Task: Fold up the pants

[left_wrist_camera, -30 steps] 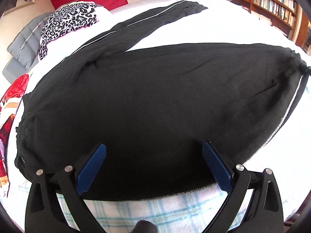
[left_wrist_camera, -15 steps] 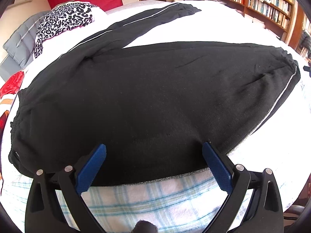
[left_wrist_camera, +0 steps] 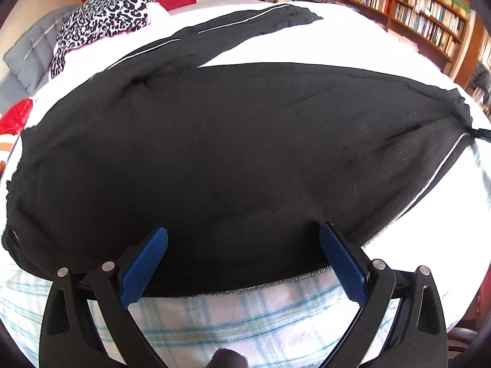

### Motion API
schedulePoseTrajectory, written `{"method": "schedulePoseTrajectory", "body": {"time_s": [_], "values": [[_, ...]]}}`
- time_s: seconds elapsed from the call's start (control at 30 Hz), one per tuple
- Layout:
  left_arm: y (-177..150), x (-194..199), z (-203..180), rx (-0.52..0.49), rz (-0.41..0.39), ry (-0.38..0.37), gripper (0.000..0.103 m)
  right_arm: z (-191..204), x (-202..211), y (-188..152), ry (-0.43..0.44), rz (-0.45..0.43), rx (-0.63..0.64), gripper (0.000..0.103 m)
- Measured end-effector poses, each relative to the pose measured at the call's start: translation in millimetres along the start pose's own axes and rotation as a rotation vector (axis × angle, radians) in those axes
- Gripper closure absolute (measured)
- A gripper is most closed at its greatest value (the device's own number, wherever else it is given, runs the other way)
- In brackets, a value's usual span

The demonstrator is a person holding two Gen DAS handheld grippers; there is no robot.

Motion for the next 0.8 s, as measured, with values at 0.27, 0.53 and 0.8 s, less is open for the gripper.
{"method": "schedulePoseTrajectory", "body": {"time_s": [0.27,0.53,0.8], "values": [[-6.3,35.8,63.5,0.067,-0.067,0.097,0.005,2.4,20.7,12.5,-0.073,-0.074,0.021,0.05],[-28.3,52.3,193.4,0.267,-0.068,0.301,0.005,51.3,74.5,3.2,-0.024,-0.172,0.042,0.048],[-77.9,39.7,271.4,0.369,0.028,0.411,0.005,169.1,60.7,-59.7,0.16,-0.054,0.236,0.048]]}}
Point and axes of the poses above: each gripper's, at about its wrist camera, not at the fingertips, and x roughly against the way its jaws point, z to its left, y to its top, the point moved 9 cm from there along -x, roughly the way its jaws point, and after that the axes turned 8 degrees about -x, right-handed, at the moved point
